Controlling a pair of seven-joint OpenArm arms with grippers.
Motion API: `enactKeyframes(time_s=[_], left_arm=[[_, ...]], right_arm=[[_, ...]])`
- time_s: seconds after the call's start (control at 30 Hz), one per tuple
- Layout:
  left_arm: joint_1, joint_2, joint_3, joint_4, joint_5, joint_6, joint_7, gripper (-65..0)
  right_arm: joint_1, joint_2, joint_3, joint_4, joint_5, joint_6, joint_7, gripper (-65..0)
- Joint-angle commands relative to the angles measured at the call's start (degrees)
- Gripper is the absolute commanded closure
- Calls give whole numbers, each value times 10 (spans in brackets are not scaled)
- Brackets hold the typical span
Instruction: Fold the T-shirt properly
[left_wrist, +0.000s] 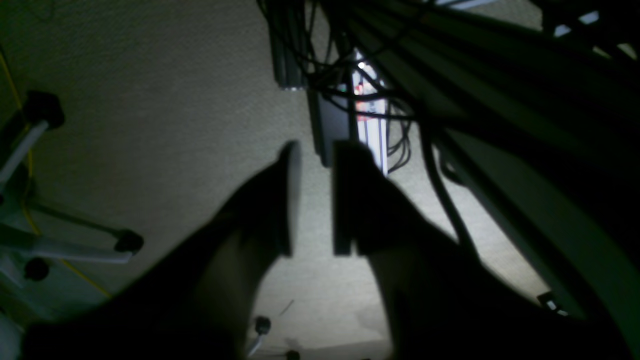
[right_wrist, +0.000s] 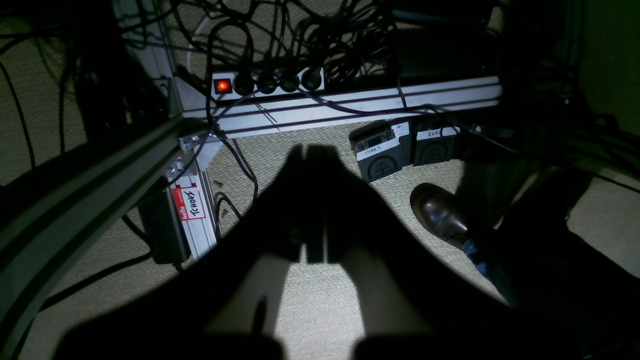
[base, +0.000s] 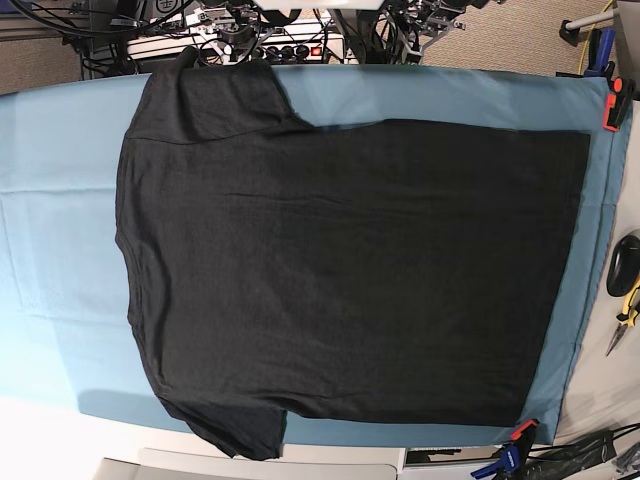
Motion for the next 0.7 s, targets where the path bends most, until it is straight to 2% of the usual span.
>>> enactKeyframes(time_s=[0.0,0.43,0.57,0.67], left_arm=[[2,3,2,2,-1,0,-2,-97],[2,3,2,2,0,0,-2,-97],[4,2,2,10,6,0,-1,-97],[18,-6,2,46,46,2,18,-97]], right_arm=[[1,3,2,4,1,-5,9,0],[1,3,2,4,1,-5,11,0],[-1,4,2,5,1,-8,30,0],[-16,4,2,28,1,-43,37,0]])
